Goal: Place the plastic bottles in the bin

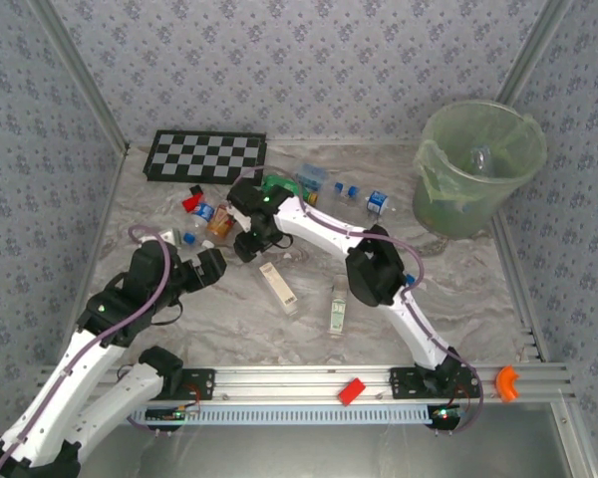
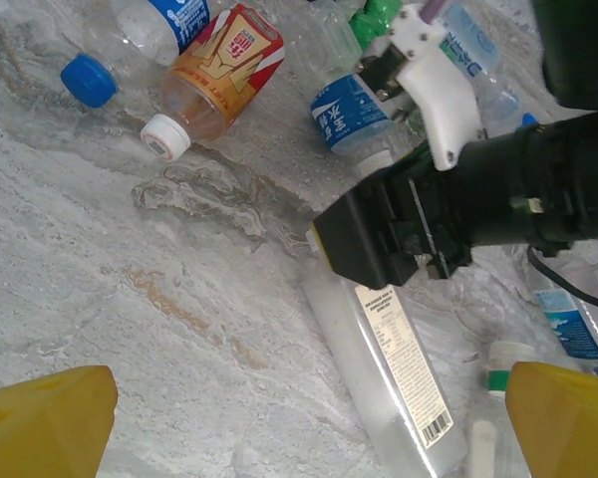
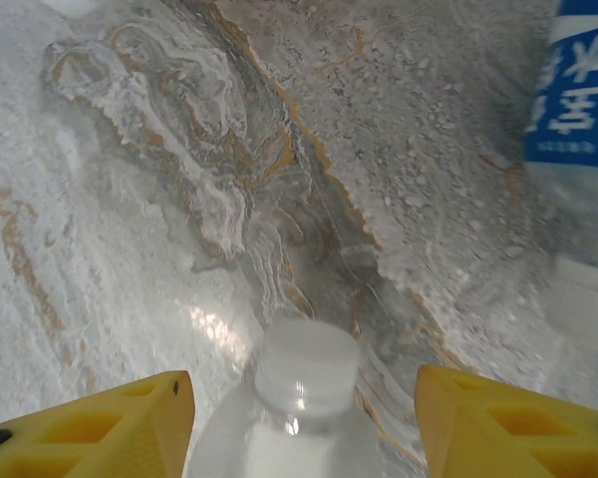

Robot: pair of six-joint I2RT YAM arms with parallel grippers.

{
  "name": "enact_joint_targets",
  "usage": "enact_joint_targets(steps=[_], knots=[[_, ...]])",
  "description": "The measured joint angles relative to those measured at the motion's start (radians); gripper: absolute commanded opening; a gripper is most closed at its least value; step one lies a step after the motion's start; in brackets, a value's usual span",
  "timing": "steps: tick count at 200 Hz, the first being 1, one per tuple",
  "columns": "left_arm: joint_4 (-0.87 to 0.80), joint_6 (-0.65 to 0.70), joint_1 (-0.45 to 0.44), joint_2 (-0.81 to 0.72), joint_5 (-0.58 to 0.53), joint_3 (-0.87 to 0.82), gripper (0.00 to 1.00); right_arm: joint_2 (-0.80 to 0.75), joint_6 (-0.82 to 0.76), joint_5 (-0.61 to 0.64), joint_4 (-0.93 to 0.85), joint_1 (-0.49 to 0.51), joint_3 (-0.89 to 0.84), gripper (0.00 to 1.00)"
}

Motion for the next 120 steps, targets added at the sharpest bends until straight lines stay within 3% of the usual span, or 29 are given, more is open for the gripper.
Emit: enact_joint_targets(steps=[70, 106, 120], knots=[[-0.005, 0.048, 0.005, 0.118, -0.003, 0.058, 1.00, 0.105, 0.026, -0.043, -0.038, -0.016, 0.065, 0.52], [-0.003, 0.056, 0.005, 0.129, -0.007, 0.060, 1.00, 0.117, 0.036, -0.061, -0.038, -0.024, 0.066, 0.32], [-0.003, 0.056, 0.005, 0.132, -0.008, 0.060, 1.00, 0.117, 0.038, -0.070, -0.039, -0.029, 0.068, 0.30]])
